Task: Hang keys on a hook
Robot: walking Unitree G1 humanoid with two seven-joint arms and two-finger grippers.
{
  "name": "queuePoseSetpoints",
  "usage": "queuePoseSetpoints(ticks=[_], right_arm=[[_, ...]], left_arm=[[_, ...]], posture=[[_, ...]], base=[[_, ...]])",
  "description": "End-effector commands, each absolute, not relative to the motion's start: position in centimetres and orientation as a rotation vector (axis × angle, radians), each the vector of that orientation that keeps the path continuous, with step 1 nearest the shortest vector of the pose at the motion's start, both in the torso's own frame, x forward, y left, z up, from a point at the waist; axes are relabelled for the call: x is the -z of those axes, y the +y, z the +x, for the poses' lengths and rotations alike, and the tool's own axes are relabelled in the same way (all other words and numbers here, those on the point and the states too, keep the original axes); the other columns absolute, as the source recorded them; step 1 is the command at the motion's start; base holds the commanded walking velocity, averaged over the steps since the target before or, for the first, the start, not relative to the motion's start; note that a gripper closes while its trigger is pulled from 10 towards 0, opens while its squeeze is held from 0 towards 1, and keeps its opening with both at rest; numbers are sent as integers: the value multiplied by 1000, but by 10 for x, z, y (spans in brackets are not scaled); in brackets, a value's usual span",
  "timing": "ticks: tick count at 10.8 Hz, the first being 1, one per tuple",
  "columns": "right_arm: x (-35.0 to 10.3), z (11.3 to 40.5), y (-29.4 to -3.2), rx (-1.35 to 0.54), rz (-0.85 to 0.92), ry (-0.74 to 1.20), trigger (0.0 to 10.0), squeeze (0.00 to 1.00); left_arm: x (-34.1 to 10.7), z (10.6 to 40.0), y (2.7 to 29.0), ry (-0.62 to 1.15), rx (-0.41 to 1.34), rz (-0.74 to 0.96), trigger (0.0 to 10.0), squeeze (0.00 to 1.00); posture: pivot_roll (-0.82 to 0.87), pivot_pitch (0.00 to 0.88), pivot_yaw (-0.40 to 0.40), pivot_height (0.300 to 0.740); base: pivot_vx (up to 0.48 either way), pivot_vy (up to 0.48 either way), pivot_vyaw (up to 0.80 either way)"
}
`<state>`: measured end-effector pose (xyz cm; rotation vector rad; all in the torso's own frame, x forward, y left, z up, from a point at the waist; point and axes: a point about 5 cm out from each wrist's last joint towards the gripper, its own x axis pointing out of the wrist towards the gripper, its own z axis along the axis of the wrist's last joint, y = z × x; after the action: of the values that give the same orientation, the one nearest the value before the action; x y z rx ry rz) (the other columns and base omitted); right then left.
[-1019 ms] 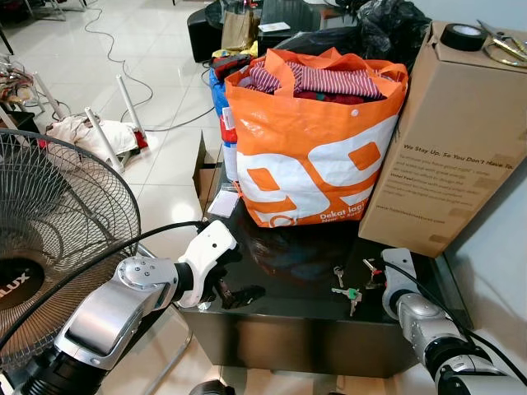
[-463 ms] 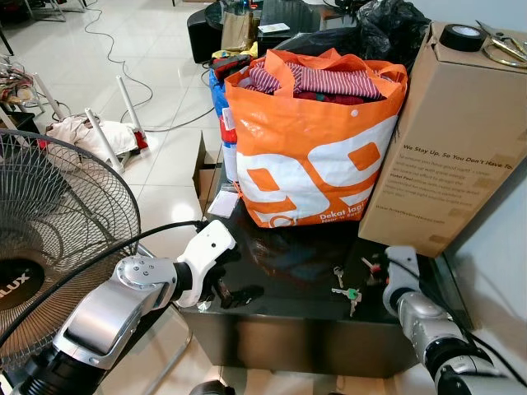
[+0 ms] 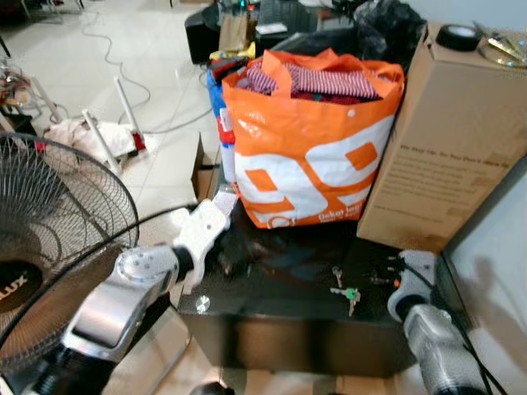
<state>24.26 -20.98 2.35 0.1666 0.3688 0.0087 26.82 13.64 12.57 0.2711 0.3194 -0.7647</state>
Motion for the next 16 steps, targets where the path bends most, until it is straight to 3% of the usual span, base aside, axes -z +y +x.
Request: queuePoseSetpoints(ticks=[1, 4, 6, 10, 11, 12, 16], right_arm=[[-52, 249, -201, -5, 205, 258, 0, 0], [-102, 242, -186, 15, 248, 111, 0, 0], [-124, 248, -182, -4, 237, 71, 0, 0], [-135, 256, -181, 23, 243, 36, 0, 0], [-136, 257, -177, 17, 218, 38, 8627, 0], [-137, 258, -176, 24, 200, 44, 10000, 0], [-138, 260, -177, 30, 177, 48, 10000, 0]], left_arm=[[-135, 273, 142, 255, 678, 286, 10000, 0], [-150, 280, 156, 107, 342, 260, 10000, 0], [-158, 283, 163, 37, 226, 257, 10000, 0], [-159, 287, 153, 11, 251, 294, 10000, 0], [-158, 289, 152, 1, 249, 288, 10000, 0], [-157, 289, 150, 0, 253, 285, 10000, 0], [-150, 289, 148, 24, 264, 264, 10000, 0]], posture=[[-56, 0, 75, 740], [-41, 0, 75, 740], [-23, 0, 59, 740], [-37, 0, 69, 740], [-52, 0, 74, 740], [-52, 0, 71, 740], [-62, 0, 74, 740]], base=[[0, 0, 0], [0, 0, 0], [0, 0, 0], [0, 0, 0], [0, 0, 0], [0, 0, 0], [0, 0, 0]])
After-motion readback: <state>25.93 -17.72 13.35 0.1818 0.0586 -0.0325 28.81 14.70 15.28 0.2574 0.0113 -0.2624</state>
